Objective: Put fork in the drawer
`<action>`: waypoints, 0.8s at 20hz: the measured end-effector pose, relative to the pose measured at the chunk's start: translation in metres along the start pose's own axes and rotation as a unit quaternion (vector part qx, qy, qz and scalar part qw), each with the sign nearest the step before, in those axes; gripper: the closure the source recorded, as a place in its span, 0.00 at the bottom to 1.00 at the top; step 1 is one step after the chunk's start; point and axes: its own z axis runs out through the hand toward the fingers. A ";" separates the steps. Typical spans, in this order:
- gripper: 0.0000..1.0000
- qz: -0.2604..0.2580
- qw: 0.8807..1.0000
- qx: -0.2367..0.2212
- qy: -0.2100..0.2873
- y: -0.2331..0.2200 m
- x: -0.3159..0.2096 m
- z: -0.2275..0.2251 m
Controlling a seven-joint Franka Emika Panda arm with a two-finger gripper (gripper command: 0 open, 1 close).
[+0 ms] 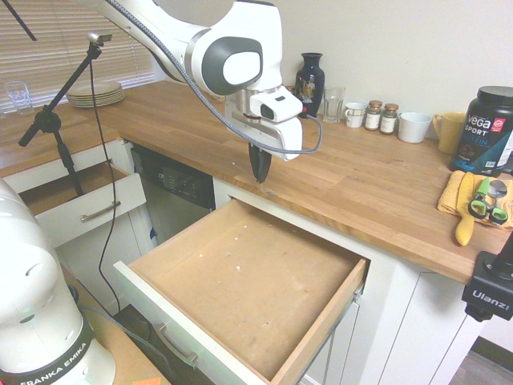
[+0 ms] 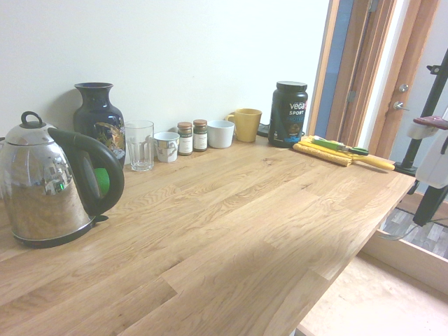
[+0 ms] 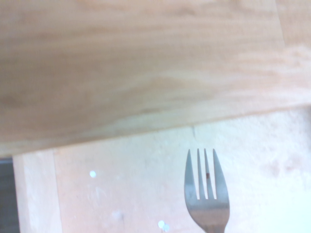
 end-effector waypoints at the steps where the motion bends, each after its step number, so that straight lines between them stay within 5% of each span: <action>1: 1.00 -0.001 1.000 0.000 0.000 0.004 -0.001 0.002; 16: 1.00 -0.077 0.997 -0.029 -0.003 0.045 -0.042 0.105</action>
